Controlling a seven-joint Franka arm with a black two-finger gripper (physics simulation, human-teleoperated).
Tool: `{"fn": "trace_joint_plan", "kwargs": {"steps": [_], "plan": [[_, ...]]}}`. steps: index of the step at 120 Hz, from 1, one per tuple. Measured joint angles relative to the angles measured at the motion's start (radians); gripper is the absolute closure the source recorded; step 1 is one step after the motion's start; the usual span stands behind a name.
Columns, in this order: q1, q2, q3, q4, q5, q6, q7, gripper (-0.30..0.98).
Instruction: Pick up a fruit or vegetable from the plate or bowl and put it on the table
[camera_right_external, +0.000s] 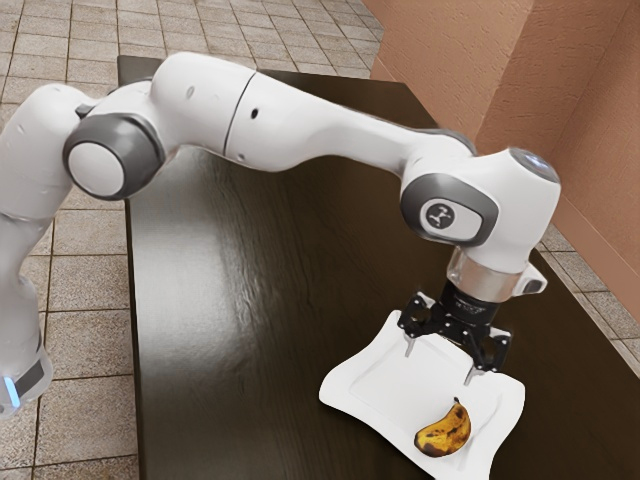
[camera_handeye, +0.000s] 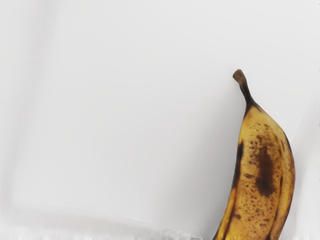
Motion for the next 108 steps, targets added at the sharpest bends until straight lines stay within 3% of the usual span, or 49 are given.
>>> {"fn": "trace_joint_plan", "kwargs": {"steps": [76,108], "plan": [[-0.035,0.008,-0.001,-0.088,0.005,0.087,-0.005,0.01],[-0.041,0.01,0.0,-0.111,0.053,0.136,0.025,0.01]]}}
